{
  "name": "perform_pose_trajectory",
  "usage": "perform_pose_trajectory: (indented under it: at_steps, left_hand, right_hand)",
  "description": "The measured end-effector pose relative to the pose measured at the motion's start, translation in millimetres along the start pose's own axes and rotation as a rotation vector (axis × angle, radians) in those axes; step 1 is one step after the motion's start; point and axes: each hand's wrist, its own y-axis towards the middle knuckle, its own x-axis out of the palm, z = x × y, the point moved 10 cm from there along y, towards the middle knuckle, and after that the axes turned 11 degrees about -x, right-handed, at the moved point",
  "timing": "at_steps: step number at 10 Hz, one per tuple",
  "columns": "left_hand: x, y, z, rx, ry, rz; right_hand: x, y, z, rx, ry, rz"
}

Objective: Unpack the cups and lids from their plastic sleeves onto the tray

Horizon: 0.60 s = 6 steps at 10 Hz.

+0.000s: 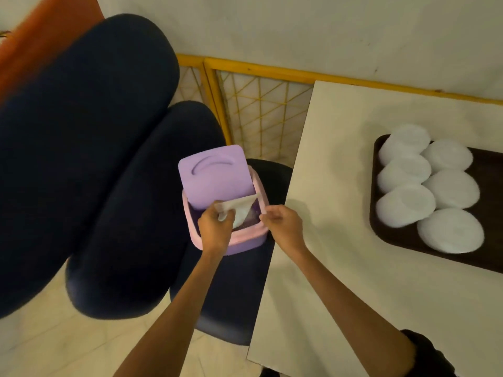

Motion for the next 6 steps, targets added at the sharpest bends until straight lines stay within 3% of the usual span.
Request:
perform_pose_trajectory:
  at_steps: [2, 4, 6]
  left_hand:
    - [15, 32, -16, 0.067, 0.25, -0.006]
    - [40, 44, -32, 0.103, 0.461, -0.124]
    - [57, 35, -39, 0.091, 0.486, -0.227]
  right_hand:
    - [21, 15, 16, 0.038, -0.024, 0.004]
    - [27, 24, 28, 0.071, -0.05, -0.005]
    - [25, 24, 22, 0.074, -0.039, -0.029]
